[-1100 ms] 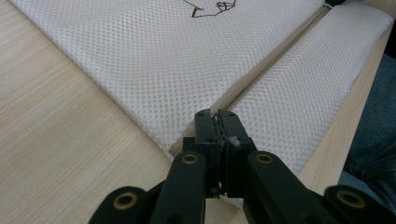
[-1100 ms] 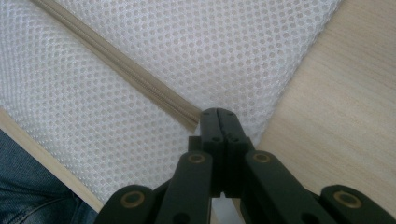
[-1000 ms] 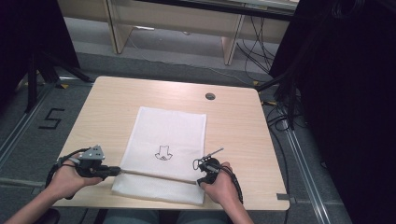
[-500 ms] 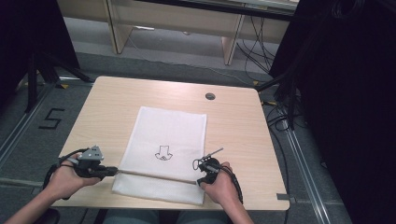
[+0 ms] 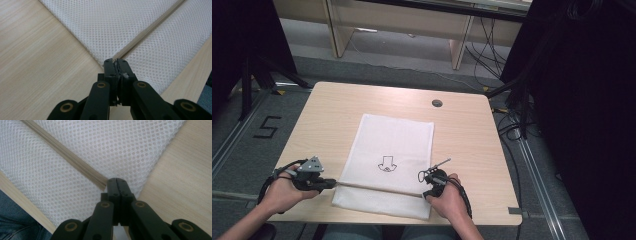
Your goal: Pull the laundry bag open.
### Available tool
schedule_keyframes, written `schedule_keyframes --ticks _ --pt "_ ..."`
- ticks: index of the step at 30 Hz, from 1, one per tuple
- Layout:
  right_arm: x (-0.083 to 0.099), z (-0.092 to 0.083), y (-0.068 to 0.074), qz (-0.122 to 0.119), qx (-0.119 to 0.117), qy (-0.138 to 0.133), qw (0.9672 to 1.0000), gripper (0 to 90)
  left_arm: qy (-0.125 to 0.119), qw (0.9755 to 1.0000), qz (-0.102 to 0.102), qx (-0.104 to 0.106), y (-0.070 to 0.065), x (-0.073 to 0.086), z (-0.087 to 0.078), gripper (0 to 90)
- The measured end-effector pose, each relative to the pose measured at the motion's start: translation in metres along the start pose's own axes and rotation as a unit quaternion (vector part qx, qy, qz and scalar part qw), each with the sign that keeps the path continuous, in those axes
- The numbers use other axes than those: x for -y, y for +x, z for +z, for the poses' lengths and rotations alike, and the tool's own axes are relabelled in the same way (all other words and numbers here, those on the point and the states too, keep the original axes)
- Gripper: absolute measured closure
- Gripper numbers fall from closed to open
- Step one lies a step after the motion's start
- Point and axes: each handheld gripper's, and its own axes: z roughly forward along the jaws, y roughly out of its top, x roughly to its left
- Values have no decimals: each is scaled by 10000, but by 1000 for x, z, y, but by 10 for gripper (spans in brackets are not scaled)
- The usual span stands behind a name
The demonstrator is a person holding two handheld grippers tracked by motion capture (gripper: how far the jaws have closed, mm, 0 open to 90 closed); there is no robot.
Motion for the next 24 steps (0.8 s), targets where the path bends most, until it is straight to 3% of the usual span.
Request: schedule_keyframes --ticks 2,5,6,8,9,14,17,21,24 --pt "0 0 -1 -81 -16 -46 10000 900 -12 10000 -44 54 0 1 0 871" --pt "0 0 0 13 -11 4 10000 900 -105 9999 -32 124 2 1 1 868" --pt "0 1 -3 -97 -25 -71 9999 900 -135 9998 -71 136 2 2 1 865" --pt "0 1 -3 -154 -22 -102 9998 900 -290 9995 -5 144 3 1 0 863" --pt "1 2 -2 -129 61 -50 9999 900 -433 9988 -137 174 3 1 -1 854" --pt "1 0 -1 -59 -2 -68 10000 900 -438 9988 -59 231 5 1 -1 803" --pt "2 0 -1 -43 -49 -94 9999 900 -673 9969 -297 270 5 1 -2 745" --pt "4 1 -3 -73 -86 -199 9997 900 -870 9951 -432 183 8 1 -2 643" --pt "6 0 -3 -27 -103 -221 9997 900 -1094 9920 -615 115 12 0 -2 554"
